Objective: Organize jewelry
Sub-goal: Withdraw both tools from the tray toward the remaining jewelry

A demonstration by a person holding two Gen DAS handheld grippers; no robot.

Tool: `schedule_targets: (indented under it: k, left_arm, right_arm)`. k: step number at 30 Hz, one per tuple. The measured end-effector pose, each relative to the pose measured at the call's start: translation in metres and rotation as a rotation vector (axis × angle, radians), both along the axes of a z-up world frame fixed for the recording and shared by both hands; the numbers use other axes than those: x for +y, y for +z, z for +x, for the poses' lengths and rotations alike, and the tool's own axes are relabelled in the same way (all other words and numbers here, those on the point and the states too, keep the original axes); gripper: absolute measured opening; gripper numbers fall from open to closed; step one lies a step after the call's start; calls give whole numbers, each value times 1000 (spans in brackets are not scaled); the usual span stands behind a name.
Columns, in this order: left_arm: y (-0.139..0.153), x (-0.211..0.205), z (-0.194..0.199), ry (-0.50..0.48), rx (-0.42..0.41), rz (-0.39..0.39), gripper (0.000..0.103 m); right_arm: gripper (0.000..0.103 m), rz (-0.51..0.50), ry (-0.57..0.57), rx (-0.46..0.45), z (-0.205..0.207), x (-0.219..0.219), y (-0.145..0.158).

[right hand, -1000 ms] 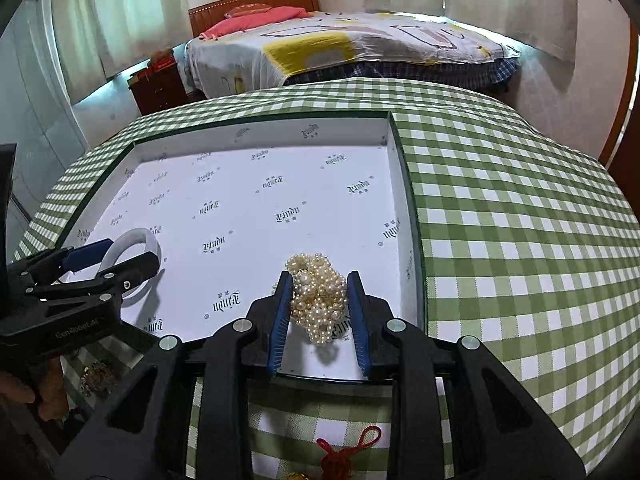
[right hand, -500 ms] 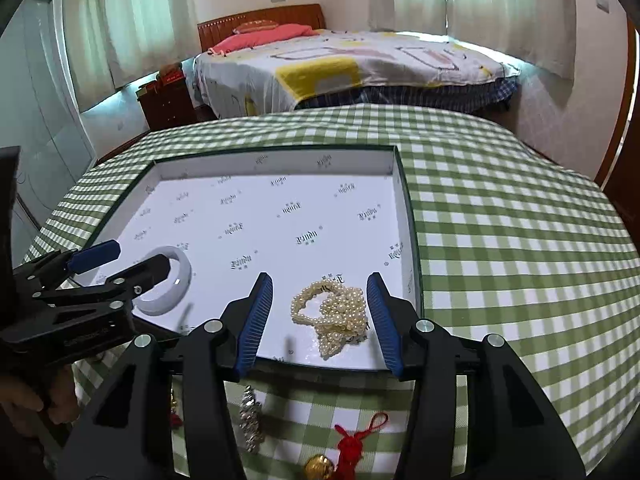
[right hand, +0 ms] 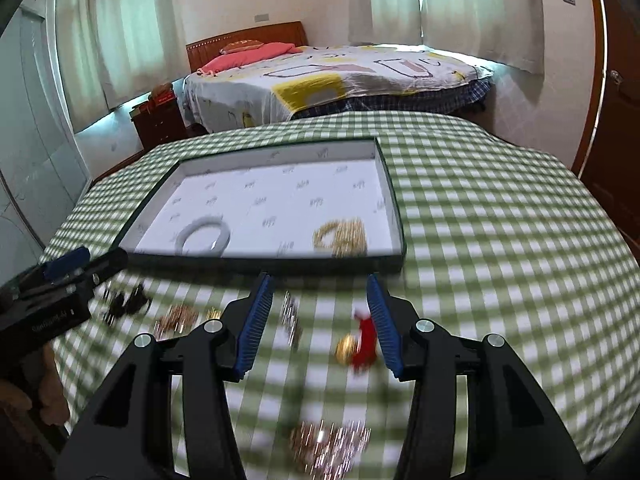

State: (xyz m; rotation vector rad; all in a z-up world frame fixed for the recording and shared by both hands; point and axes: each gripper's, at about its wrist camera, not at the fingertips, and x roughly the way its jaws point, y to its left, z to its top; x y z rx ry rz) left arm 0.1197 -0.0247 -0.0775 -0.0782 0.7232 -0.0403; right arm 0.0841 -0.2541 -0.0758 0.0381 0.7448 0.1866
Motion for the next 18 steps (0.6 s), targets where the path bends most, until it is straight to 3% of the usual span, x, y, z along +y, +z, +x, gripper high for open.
schedule_targets:
  k: [10, 13, 18]
  left_arm:
    - [-19, 13, -48, 31, 11, 4, 79]
    - [-27, 13, -57, 42, 25, 3, 79]
    - [-39, 11, -66, 38, 56, -1, 79]
  right_arm:
    - [52, -31, -7, 30, -54, 0, -33]
    - [58, -28, -23, 19, -63, -4, -36]
    - [60, -28, -30, 21, -65, -8, -40]
